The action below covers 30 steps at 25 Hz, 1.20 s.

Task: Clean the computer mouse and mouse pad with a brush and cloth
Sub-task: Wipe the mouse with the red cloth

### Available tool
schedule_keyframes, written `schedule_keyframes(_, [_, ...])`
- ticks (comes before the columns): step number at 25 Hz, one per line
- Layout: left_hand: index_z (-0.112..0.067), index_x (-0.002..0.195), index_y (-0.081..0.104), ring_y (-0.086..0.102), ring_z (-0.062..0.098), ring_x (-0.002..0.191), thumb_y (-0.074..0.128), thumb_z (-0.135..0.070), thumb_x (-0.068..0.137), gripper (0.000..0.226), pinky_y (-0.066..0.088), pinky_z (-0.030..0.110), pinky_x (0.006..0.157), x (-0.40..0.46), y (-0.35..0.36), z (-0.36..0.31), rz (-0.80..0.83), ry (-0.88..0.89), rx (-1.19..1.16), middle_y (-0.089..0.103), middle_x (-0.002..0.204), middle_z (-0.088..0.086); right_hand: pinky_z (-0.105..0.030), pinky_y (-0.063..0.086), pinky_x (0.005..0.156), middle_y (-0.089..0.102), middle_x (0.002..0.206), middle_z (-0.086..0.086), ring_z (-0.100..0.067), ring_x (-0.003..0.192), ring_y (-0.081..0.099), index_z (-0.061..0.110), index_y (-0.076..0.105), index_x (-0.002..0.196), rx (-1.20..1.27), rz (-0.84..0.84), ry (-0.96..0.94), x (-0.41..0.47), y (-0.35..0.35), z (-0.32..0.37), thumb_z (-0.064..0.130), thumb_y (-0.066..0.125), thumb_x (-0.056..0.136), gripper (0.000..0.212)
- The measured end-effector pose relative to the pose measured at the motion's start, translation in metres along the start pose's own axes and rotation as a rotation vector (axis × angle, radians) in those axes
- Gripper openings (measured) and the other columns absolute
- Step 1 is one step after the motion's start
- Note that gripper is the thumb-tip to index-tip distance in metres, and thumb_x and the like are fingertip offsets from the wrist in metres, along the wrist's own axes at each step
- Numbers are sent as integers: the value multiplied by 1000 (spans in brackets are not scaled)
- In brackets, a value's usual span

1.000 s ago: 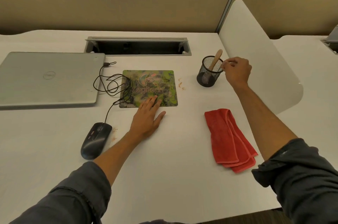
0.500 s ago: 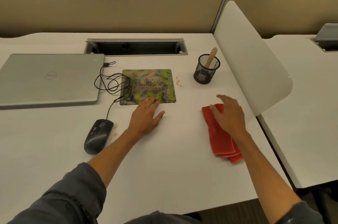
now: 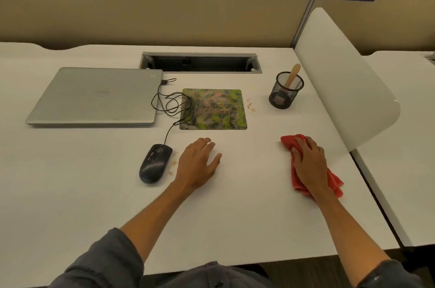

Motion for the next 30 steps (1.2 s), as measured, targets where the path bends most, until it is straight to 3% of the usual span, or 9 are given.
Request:
schedule_keyframes(6, [-11, 123, 60, 52, 25, 123, 59, -35, 90, 41, 45, 41, 99, -45, -39, 29, -197, -41, -32, 58, 131, 9, -43, 46, 100, 62, 128, -14, -32, 112, 60, 9, 50, 137, 264, -179, -20, -5, -9, 55, 24, 41, 103, 38])
schedule_keyframes(12, [-11, 129, 51, 50, 29, 107, 70, -50, 75, 69, 46, 40, 81, -87, -64, 77, -336, -305, 44, 52, 123, 14, -3, 39, 83, 59, 118, 11, -1, 103, 54, 27, 50, 134, 707, -47, 10, -39, 10, 144, 26, 45, 102, 32])
schedule_keyframes(14, [-10, 131, 48, 48, 30, 108, 70, -59, 71, 81, 45, 41, 81, -96, -63, 90, -302, -410, 31, 51, 123, 15, -11, 44, 89, 61, 121, 8, -5, 107, 57, 27, 52, 130, 784, 37, 0, -47, 19, 168, 26, 47, 101, 30])
schedule_keyframes(16, [-9, 132, 48, 49, 30, 107, 67, -65, 69, 87, 44, 41, 81, -102, -61, 98, -278, -458, 1, 52, 121, 14, -31, 51, 95, 63, 124, 0, -17, 111, 60, 24, 54, 130, 838, 141, 28, -51, 31, 186, 26, 47, 101, 30])
schedule_keyframes(18, [-9, 129, 51, 49, 28, 103, 62, -67, 68, 85, 42, 37, 79, -103, -60, 102, -258, -460, -32, 55, 116, 12, -43, 57, 87, 66, 118, -3, -23, 105, 65, 26, 58, 124, 928, 259, 84, -56, 41, 204, 26, 50, 101, 25])
schedule_keyframes(21, [-11, 121, 56, 48, 23, 96, 61, -65, 69, 75, 36, 29, 76, -102, -57, 103, -245, -451, -78, 56, 109, 8, -32, 60, 62, 70, 105, 1, -16, 86, 73, 31, 62, 114, 1117, 396, 190, -63, 48, 229, 37, 59, 95, 20])
schedule_keyframes(23, [-12, 119, 57, 48, 22, 95, 61, -64, 69, 72, 38, 29, 75, -102, -56, 105, -248, -454, -97, 56, 107, 6, -28, 57, 57, 73, 97, -2, -18, 75, 74, 34, 65, 105, 1200, 442, 276, -63, 50, 241, 44, 66, 88, 19])
schedule_keyframes(27, [-13, 120, 57, 48, 20, 94, 62, -64, 70, 71, 40, 31, 76, -103, -53, 108, -255, -447, -123, 56, 106, 5, -41, 60, 79, 72, 102, -1, -23, 87, 71, 33, 64, 108, 1160, 422, 308, -53, 52, 249, 34, 70, 87, 22])
schedule_keyframes(30, [-14, 118, 58, 47, 18, 92, 63, -64, 70, 70, 37, 28, 76, -103, -53, 109, -269, -442, -135, 57, 102, 3, -29, 53, 91, 66, 118, 10, -12, 104, 63, 33, 59, 126, 785, 339, -53, -55, 50, 262, 36, 63, 92, 34])
Point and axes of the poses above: each hand's wrist, its own x-axis towards the middle knuckle, its own y-axis out of the palm, z = x × y, the point moved 3 cm from there along x, towards the middle knuckle
